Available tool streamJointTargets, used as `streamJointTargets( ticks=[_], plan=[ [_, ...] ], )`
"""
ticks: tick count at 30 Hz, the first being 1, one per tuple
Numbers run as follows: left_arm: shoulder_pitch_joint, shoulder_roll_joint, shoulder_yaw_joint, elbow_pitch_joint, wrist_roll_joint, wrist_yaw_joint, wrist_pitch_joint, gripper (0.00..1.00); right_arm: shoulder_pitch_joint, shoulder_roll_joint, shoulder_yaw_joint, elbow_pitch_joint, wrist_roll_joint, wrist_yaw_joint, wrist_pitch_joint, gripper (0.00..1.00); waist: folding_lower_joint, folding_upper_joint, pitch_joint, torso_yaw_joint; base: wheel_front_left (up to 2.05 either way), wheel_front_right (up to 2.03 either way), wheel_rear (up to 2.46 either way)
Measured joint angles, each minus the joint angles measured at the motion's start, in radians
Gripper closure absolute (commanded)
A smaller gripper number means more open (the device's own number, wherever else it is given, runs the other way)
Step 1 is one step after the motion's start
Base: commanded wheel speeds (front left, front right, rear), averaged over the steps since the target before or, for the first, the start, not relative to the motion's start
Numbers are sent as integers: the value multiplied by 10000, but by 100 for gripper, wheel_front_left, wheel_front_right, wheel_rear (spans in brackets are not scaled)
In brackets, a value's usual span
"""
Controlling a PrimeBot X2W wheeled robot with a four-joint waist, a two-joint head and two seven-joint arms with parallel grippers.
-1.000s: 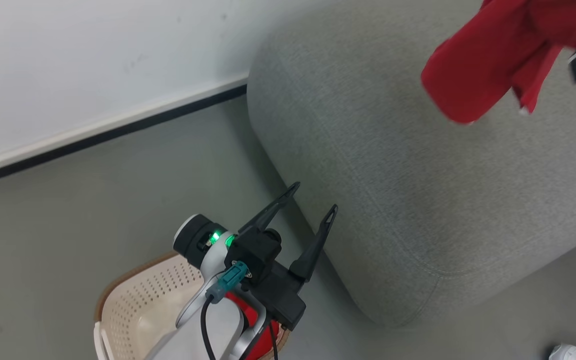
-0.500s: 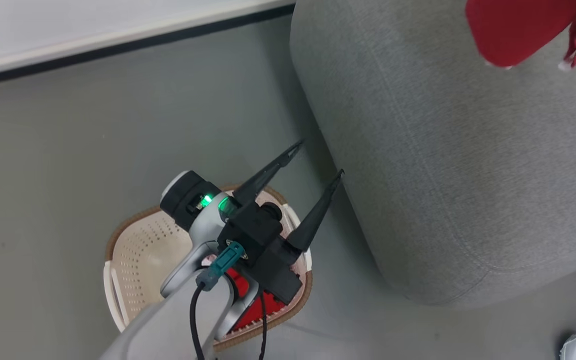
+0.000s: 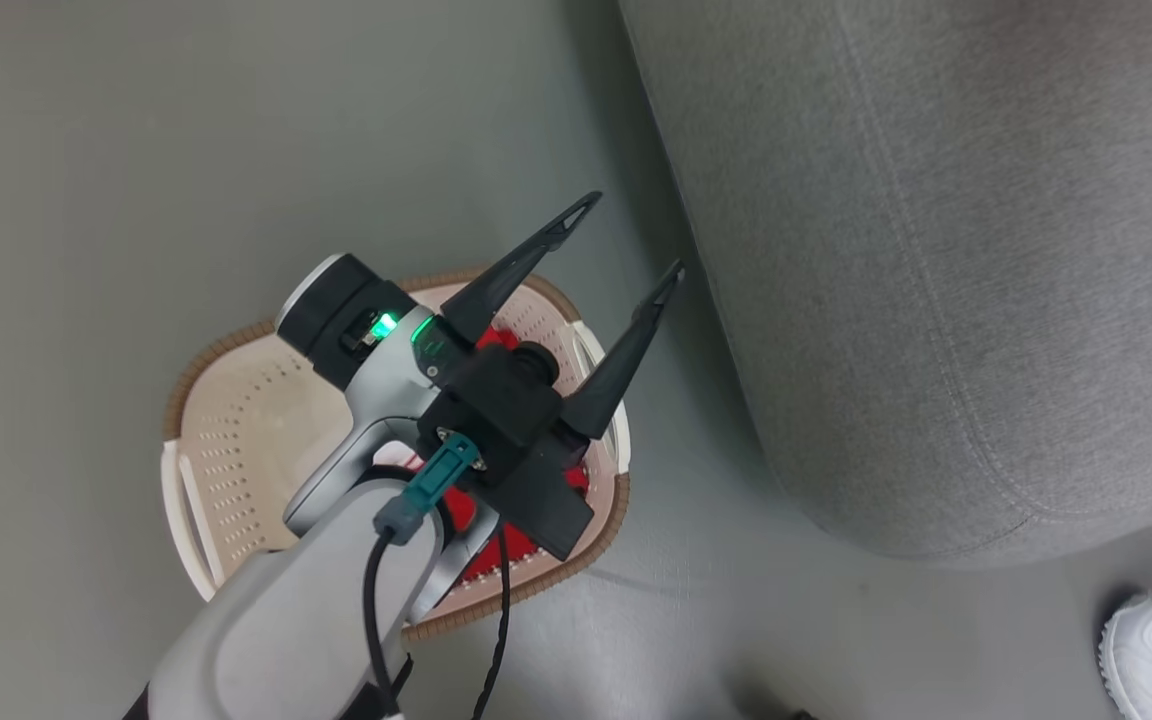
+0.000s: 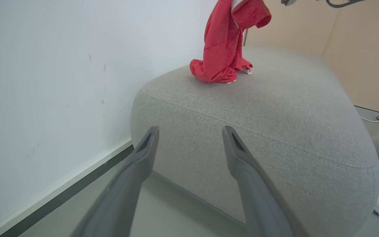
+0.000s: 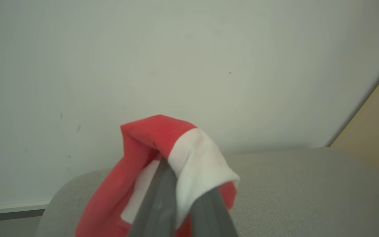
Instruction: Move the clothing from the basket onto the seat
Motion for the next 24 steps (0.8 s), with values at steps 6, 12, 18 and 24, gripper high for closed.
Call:
streamJointTargets(
  ticks=[6,12,18,24],
  plan=[
    [-191,0,-293,48,115,-151,94,0,533,313,155,769,-2,2,-84,90,0,0,612,-95,0,0,0],
    [-191,81,-309,159,155,-157,178,0,626,732,362,1216,-100,73,-201,0,-1,-1,918,-219,0,0,0],
    [-190,198,-211,403,153,-151,113,0,981,959,412,1321,-102,203,-215,0,-1,-1,854,-363,0,0,0],
    [-152,180,-100,744,79,-134,-194,0,1751,1254,508,1202,-157,284,-284,0,-2,-2,529,-507,0,0,0]
  ],
)
